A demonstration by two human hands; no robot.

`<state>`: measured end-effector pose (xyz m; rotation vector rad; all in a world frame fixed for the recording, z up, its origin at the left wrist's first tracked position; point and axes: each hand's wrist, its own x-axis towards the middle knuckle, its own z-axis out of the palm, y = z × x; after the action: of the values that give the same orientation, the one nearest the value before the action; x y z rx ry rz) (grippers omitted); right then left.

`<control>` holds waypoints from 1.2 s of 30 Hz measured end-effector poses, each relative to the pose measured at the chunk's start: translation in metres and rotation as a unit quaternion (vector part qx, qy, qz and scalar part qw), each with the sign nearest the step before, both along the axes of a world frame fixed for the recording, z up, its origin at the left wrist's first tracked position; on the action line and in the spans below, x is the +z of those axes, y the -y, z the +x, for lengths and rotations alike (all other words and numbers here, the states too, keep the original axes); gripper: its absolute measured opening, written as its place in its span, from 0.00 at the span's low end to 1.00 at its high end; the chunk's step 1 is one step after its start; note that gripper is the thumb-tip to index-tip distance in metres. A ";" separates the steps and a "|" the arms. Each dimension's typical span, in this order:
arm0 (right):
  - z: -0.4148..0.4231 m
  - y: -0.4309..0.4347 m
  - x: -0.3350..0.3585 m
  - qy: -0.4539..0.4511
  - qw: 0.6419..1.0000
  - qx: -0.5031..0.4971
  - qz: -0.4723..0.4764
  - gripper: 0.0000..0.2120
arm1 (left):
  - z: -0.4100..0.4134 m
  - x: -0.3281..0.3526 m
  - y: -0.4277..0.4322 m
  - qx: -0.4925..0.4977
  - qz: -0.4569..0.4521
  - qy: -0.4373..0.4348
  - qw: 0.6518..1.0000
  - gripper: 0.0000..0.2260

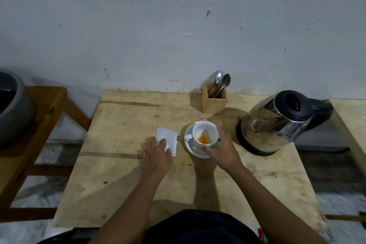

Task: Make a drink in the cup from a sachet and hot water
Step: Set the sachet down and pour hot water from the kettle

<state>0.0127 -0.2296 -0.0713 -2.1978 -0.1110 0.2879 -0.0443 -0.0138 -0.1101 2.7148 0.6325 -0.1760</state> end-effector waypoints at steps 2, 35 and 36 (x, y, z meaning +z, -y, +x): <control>-0.004 0.000 0.006 0.009 1.000 -0.004 -0.002 0.38 | 0.003 0.001 0.000 0.010 -0.018 -0.003 1.000 0.15; 0.035 0.192 0.104 0.165 0.940 -0.291 0.069 0.24 | 0.055 0.042 0.080 0.164 -0.341 0.094 0.921 0.10; 0.043 0.198 0.103 0.160 0.943 -0.283 0.064 0.24 | 0.056 0.041 0.081 0.171 -0.342 0.094 0.919 0.10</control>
<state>0.0554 -0.4271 0.0318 -2.0285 0.3155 -0.3894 0.0116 -0.0945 -0.0690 1.8925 0.7950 -0.0335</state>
